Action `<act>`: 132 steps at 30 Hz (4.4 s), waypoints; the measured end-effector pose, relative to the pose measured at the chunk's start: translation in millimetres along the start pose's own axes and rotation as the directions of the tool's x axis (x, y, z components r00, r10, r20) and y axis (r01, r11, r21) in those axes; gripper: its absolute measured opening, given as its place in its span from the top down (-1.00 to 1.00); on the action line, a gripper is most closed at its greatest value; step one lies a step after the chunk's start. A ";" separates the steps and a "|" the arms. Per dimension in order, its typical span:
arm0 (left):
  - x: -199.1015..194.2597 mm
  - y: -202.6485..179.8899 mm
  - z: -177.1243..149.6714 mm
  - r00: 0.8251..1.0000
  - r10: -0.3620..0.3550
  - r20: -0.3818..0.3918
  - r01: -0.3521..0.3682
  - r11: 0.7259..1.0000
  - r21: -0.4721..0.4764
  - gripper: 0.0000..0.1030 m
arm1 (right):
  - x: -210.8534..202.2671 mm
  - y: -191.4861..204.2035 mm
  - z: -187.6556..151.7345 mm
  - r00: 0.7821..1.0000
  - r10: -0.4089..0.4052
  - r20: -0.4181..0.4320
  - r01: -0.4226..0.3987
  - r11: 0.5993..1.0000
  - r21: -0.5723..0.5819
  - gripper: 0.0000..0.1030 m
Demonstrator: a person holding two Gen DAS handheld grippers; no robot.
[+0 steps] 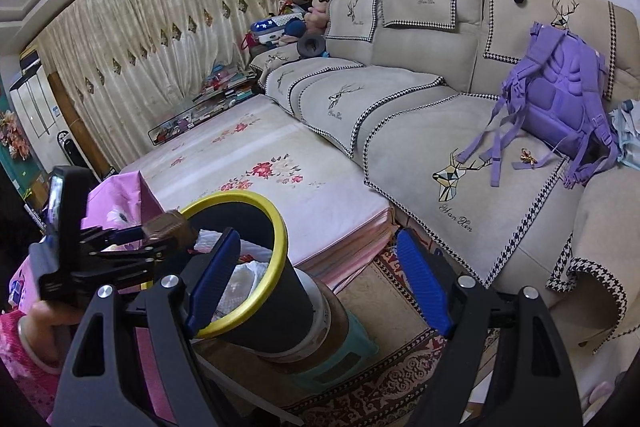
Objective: Collect trash
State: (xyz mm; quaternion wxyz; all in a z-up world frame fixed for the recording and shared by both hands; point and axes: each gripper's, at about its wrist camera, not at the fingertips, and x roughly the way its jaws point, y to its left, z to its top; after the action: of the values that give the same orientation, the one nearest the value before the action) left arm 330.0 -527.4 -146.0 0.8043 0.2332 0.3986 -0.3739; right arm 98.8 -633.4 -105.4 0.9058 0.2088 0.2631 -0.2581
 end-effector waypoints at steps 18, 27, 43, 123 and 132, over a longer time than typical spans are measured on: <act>-235.2 87.1 -139.9 0.943 0.277 0.184 -0.204 0.919 -0.337 -0.91 | -49.5 100.3 -27.0 0.984 0.176 -0.023 -0.176 0.951 -0.254 -0.71; -361.9 137.6 -285.0 0.842 0.509 0.179 -0.294 0.712 -0.638 -0.91 | -97.6 164.6 -48.2 0.960 0.280 -0.001 -0.256 0.878 -0.403 -0.82; -410.1 122.4 -368.5 0.786 0.601 0.145 -0.354 0.630 -0.691 -0.91 | -125.0 178.6 -69.0 0.952 0.307 -0.012 -0.284 0.862 -0.421 -0.86; -392.3 122.0 -359.2 0.802 0.584 0.122 -0.369 0.646 -0.668 -0.91 | -108.9 176.8 -71.9 0.951 0.306 -0.038 -0.295 0.867 -0.401 -0.86; -391.2 123.9 -358.9 0.804 0.582 0.121 -0.368 0.648 -0.666 -0.91 | -109.2 176.8 -71.3 0.951 0.306 -0.040 -0.295 0.867 -0.401 -0.86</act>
State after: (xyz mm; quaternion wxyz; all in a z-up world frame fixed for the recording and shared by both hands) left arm 102.6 -47.4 -23.2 0.9587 -0.0079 0.2828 -0.0289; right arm 95.1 -419.9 -53.9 0.9615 0.0532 0.2635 -0.0570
